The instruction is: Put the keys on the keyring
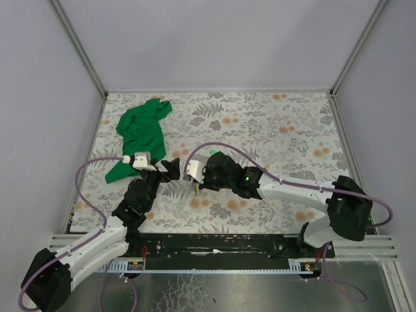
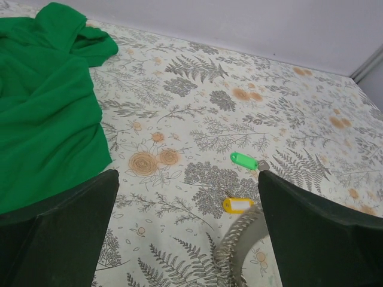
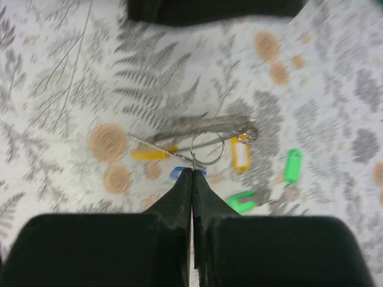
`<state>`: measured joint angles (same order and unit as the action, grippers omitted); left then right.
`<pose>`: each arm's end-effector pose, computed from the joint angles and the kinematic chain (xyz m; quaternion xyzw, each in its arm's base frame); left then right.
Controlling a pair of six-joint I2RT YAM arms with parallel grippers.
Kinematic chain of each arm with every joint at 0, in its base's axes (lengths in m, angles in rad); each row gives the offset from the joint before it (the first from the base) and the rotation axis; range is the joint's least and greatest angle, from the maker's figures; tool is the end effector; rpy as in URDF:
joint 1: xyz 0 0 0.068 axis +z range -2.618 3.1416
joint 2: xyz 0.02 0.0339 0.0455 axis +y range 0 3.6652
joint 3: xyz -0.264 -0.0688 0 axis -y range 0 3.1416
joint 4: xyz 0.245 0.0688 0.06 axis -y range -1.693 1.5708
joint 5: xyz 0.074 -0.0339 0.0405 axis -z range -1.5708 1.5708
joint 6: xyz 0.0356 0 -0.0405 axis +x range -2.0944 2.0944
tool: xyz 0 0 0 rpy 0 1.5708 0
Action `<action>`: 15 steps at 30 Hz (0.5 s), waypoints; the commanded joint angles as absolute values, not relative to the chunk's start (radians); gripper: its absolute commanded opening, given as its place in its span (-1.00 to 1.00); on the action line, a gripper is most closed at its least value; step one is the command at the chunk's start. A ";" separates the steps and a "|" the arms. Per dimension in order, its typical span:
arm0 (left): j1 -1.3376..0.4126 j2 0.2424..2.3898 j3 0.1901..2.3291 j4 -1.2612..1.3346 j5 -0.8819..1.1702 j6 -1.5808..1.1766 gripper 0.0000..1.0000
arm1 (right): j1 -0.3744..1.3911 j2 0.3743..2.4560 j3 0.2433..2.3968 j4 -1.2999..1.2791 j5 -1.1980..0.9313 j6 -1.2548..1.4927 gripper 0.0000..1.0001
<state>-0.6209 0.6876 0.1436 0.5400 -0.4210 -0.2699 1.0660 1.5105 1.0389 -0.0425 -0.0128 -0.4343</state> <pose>0.1412 -0.0831 0.2052 -0.0242 0.7080 -0.1637 0.6866 0.1665 0.3022 0.2653 -0.5911 0.6296 0.1618 0.4774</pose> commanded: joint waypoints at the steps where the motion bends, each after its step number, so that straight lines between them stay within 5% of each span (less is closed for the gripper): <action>1: -0.615 0.679 0.128 0.551 -0.507 -0.300 1.00 | 1.072 1.429 0.949 -0.041 -0.112 -0.336 -1.00; 15: -0.610 0.674 0.089 0.630 -0.505 -0.337 1.00 | 1.072 1.400 0.840 -0.130 -0.245 -0.180 -1.00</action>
